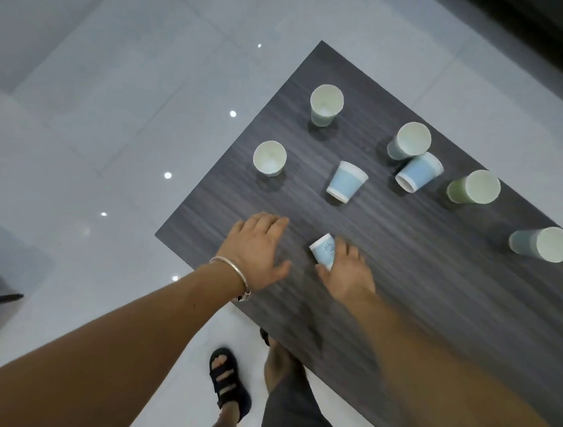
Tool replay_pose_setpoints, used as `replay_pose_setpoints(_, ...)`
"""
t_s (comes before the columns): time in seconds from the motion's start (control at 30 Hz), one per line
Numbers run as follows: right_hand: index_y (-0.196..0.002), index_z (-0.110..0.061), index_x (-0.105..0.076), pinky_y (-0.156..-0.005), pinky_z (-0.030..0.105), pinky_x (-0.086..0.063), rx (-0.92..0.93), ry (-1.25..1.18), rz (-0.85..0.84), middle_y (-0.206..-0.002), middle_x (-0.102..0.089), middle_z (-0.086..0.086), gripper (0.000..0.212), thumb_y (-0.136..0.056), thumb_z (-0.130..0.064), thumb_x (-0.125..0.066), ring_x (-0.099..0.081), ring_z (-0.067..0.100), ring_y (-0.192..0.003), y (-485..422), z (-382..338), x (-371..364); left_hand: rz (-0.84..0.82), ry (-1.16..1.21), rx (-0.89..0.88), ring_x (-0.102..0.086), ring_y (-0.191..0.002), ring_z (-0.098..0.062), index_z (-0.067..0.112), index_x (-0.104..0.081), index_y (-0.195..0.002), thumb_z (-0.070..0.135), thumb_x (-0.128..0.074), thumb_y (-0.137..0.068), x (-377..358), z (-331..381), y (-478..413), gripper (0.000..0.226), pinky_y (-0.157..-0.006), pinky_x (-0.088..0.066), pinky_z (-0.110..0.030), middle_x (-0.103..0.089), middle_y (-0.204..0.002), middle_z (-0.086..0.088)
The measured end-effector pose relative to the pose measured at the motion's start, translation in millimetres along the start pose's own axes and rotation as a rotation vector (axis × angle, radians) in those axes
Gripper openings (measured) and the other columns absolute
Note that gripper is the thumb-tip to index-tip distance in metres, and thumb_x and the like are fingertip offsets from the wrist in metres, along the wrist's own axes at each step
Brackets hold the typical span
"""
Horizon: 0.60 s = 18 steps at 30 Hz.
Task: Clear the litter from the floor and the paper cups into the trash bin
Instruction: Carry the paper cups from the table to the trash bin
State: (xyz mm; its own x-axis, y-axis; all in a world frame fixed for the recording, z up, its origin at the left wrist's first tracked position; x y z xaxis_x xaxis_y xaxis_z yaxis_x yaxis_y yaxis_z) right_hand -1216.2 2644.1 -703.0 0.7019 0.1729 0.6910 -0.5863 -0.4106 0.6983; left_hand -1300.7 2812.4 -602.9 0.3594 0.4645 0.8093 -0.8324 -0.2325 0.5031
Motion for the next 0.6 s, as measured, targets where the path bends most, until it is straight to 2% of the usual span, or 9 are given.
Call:
replay_pose_setpoints(0.13, -0.149, -0.024, -0.027, -0.094, 0.037, -0.041, 0.094, -0.28, -0.027, -0.135, -0.041, 0.011, 0.088, -0.079, -0.049, -0.072, -0.049, 0.031, -0.118, 7, -16, 29, 0.002, 0.011, -0.049, -0.022, -0.14, -0.02, 0.022, -0.021, -0.148, 0.047, -0.053, -0.086, 7, 6, 1, 0.075, -0.112, -0.021, -0.037, -0.029, -0.15, 0.001)
replay_pose_setpoints(0.23, -0.145, -0.021, -0.034, -0.09, 0.027, -0.039, 0.197, -0.431, -0.106, -0.135, -0.048, 0.001, 0.097, -0.066, -0.045, -0.085, -0.051, 0.019, -0.118, 15, -46, 68, 0.037, -0.018, -0.127, -0.025, -0.139, -0.02, 0.021, -0.025, -0.147, 0.039, -0.058, -0.084, 31, 7, 5, 0.073, -0.112, -0.025, -0.037, -0.032, -0.149, 0.0)
replay_pose_setpoints(0.37, -0.12, -0.026, -0.048, -0.077, 0.025, -0.046, 0.314, -0.388, -0.191, -0.111, -0.059, -0.012, 0.08, -0.055, -0.054, -0.087, -0.058, 0.007, -0.098, 31, -94, 107, 0.088, -0.057, -0.193, -0.037, -0.13, -0.02, 0.02, -0.033, -0.142, 0.041, -0.063, -0.078, 64, -1, 21, 0.074, -0.106, -0.035, -0.035, -0.041, -0.14, -0.001)
replay_pose_setpoints(0.53, -0.097, -0.036, -0.05, -0.066, 0.02, -0.04, 0.417, -0.373, -0.247, -0.097, -0.06, -0.018, 0.066, -0.048, -0.067, -0.083, -0.057, -0.002, -0.087, 54, -158, 115, 0.201, -0.087, -0.189, -0.046, -0.122, -0.027, 0.013, -0.049, -0.131, 0.05, -0.067, -0.068, 91, -33, 54, 0.075, -0.096, -0.044, -0.041, -0.049, -0.131, -0.008)
replay_pose_setpoints(0.6, -0.094, -0.037, -0.052, -0.067, 0.02, -0.043, 0.433, -0.364, -0.261, -0.095, -0.061, -0.018, 0.067, -0.043, -0.073, -0.079, -0.058, -0.003, -0.087, 59, -180, 108, 0.212, -0.07, -0.197, -0.05, -0.117, -0.028, 0.012, -0.052, -0.128, 0.048, -0.069, -0.067, 88, -50, 65, 0.073, -0.092, -0.046, -0.041, -0.052, -0.128, -0.009)
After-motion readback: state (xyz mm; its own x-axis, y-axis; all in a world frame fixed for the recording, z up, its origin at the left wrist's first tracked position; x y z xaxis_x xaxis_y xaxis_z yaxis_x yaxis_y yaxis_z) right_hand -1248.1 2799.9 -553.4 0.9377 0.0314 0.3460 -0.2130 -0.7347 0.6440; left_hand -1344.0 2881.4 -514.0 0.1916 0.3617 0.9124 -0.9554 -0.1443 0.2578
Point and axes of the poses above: each hand's wrist, its own y-axis away from the middle knuckle, its own x-axis out of the back of the hand, z = x × y, the point moved 7 cm from there along -y, towards the middle knuckle
